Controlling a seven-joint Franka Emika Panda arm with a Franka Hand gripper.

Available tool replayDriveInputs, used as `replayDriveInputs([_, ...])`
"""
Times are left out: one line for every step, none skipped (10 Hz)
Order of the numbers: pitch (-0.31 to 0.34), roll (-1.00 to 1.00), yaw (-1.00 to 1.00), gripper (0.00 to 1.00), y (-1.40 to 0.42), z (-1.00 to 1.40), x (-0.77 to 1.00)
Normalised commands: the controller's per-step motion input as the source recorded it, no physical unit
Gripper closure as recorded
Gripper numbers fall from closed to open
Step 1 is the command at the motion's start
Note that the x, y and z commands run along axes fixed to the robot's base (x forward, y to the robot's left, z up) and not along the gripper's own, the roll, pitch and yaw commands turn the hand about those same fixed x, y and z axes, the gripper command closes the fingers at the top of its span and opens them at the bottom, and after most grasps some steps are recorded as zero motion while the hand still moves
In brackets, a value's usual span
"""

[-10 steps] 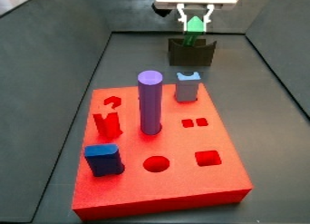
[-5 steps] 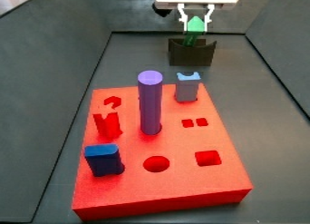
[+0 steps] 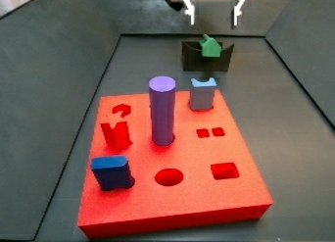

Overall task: Pick up the 3 prong object. Move up. Rotate the 3 prong object. Place the 3 prong object on the fixture. Regrasp the 3 prong object. Move to above the board. Insert the 3 prong object.
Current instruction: Regrasp the 3 prong object.

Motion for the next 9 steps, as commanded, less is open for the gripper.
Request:
replayDriveInputs([0.007, 0.02, 0.07, 0.00, 0.00, 1.00, -0.03])
replayDriveInputs([0.033, 0.03, 0.06, 0.00, 0.00, 1.00, -0.03])
replayDriveInputs([0.057, 0.03, 0.05, 0.00, 0.01, 0.87, -0.03])
replayDriveInputs([0.083, 0.03, 0.03, 0.00, 0.01, 0.61, -0.03])
replayDriveInputs([0.103, 0.04, 0.01, 0.00, 0.01, 0.35, -0.02])
replayDriveInputs([0.073, 1.00, 0.03, 0.00, -0.76, 0.65, 0.14])
replayDriveInputs([0.073, 1.00, 0.03, 0.00, -0.74, 0.50, 0.15])
replayDriveInputs([0.069, 1.00, 0.03, 0.00, -0.54, 0.30, 0.07])
replayDriveInputs([0.065, 1.00, 0.03, 0.00, -0.34, 0.15, 0.02])
